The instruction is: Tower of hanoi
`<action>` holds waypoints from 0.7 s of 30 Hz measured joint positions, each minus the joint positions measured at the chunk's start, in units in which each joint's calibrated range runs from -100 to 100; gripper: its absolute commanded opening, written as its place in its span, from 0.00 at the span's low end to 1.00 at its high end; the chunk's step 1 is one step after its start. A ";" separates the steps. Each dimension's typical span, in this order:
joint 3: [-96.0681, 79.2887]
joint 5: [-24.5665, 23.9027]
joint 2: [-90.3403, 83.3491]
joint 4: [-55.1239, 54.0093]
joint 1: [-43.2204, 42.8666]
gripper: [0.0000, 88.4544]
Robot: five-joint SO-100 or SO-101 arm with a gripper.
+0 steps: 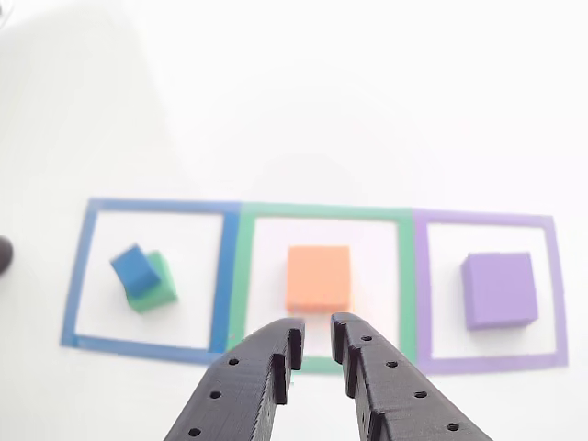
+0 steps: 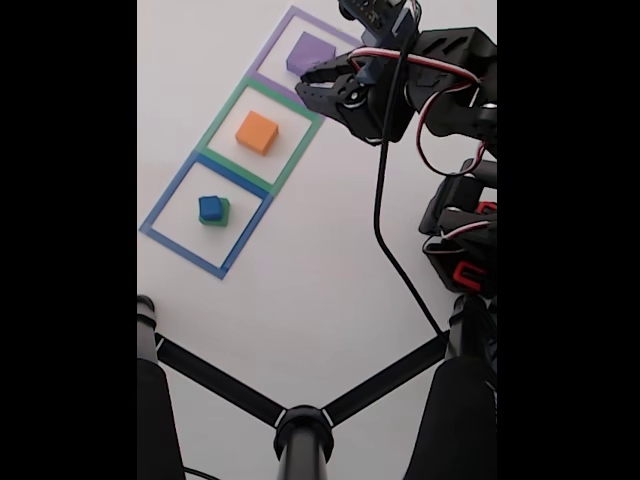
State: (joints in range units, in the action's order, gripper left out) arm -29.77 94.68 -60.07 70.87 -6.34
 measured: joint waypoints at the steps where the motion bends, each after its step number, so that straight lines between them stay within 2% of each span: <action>1: 0.00 1.77 -0.68 1.36 -0.41 0.01; 7: 0.00 4.73 -4.31 3.37 -2.95 0.00; 16: -2.09 5.32 -6.16 4.49 -5.08 0.00; 21: -8.96 4.73 -6.67 4.57 -6.63 0.00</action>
State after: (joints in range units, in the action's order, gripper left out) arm -38.73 99.41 -66.74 75.44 -12.98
